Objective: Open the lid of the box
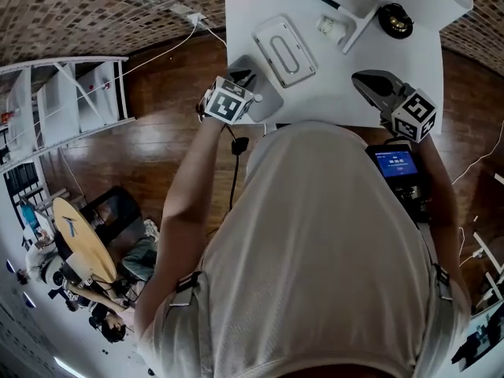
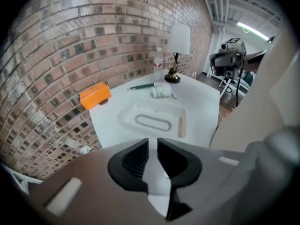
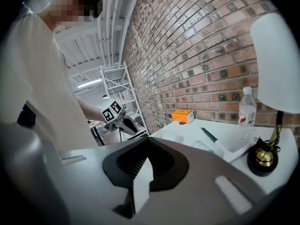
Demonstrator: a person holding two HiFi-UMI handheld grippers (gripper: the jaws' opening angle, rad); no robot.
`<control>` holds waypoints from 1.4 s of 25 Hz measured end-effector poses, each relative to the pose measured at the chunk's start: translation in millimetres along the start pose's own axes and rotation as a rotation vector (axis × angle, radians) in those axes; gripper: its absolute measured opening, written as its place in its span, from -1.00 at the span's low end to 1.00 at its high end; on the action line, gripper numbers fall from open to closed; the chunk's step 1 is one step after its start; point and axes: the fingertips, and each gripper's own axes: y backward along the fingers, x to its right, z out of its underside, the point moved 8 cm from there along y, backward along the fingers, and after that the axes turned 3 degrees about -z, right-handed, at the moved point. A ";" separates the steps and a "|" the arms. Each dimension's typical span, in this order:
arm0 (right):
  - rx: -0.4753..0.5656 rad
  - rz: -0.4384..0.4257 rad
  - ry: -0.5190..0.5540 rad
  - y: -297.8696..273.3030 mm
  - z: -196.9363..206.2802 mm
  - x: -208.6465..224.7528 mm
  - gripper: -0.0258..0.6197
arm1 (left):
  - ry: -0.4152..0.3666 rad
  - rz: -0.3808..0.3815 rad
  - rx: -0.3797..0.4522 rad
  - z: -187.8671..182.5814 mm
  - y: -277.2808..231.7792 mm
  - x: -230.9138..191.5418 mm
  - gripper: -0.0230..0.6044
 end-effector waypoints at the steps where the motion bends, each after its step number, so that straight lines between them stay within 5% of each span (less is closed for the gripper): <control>1: -0.003 -0.009 0.006 -1.4 -1.3 -1.0 -0.92 | 0.002 -0.013 0.048 -5.7 10.2 3.6 -0.79; 3: -0.005 -0.023 0.018 -4.0 -5.4 -3.6 -0.92 | 0.015 -0.016 0.144 -16.6 27.6 11.5 -0.93; 10: 0.010 -0.044 0.053 -8.9 -18.6 -9.0 -0.92 | 0.203 0.098 0.611 -43.4 76.5 33.1 -0.93; 15: 0.018 -0.073 0.088 -9.1 -27.2 -10.8 -0.92 | 0.235 0.068 0.777 -52.3 97.6 36.4 -0.93; 21: 0.073 -0.056 0.168 -1.9 -56.1 -11.0 -0.92 | 0.207 0.067 0.834 -69.6 109.6 37.5 -0.93; 35: 0.081 -0.059 0.171 -2.2 -56.8 -12.2 -0.92 | 0.201 0.059 0.802 -73.8 105.9 32.3 -0.93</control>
